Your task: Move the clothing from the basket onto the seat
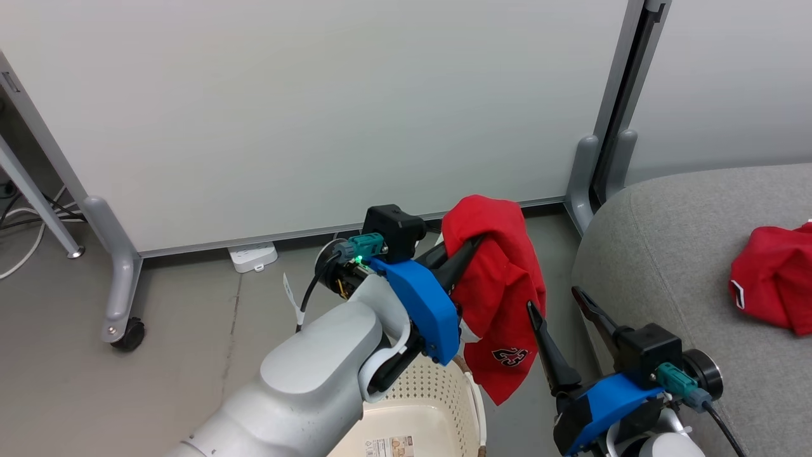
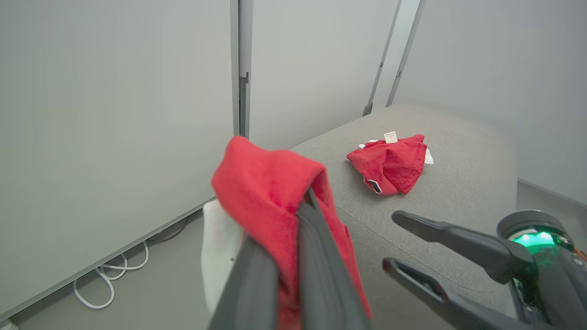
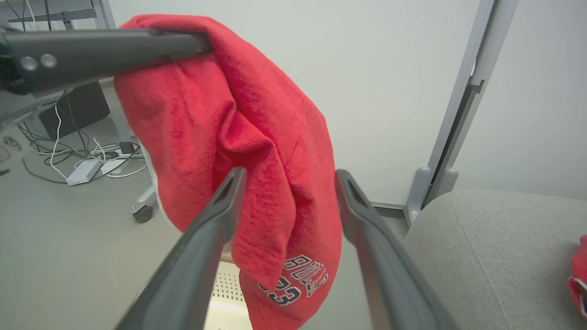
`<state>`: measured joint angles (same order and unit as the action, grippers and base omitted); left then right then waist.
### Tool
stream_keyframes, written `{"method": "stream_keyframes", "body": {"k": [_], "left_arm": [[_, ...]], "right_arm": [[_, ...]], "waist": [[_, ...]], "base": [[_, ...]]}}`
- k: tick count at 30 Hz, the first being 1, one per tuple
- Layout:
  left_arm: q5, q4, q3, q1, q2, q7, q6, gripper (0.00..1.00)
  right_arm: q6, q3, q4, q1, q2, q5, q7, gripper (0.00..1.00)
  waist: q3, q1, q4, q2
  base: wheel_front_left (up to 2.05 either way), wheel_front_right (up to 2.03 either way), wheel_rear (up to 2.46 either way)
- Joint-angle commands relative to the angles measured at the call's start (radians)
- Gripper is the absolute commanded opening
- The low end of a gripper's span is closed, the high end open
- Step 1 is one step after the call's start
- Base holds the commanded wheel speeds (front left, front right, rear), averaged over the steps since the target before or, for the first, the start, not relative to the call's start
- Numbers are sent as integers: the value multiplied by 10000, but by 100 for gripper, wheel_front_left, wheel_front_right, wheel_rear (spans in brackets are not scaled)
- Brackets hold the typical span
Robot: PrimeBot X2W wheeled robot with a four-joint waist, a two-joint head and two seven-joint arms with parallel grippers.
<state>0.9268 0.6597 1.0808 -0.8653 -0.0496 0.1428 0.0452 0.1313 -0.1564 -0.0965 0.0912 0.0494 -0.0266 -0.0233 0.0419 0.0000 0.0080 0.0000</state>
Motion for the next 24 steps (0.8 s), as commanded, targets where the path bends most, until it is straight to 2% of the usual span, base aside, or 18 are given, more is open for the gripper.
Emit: {"method": "stream_keyframes", "body": {"k": [1, 18, 24], "left_arm": [[239, -61, 129, -151, -18, 77, -113, 0], [1114, 424, 1107, -487, -18, 467, -135, 0], [1358, 494, 1330, -612, -18, 573, -213, 0]], "right_arm": [[-11, -90, 33, -118, 18, -67, -33, 100], [-11, -176, -133, -46, 18, -81, -29, 100], [-9, -568, -813, 615, 227, -8, -277, 100]], "waist": [[-22, 0, -38, 0], [-172, 0, -62, 0], [-173, 0, -100, 0]], "base": [[0, 0, 0], [0, 0, 0], [0, 0, 0]]}}
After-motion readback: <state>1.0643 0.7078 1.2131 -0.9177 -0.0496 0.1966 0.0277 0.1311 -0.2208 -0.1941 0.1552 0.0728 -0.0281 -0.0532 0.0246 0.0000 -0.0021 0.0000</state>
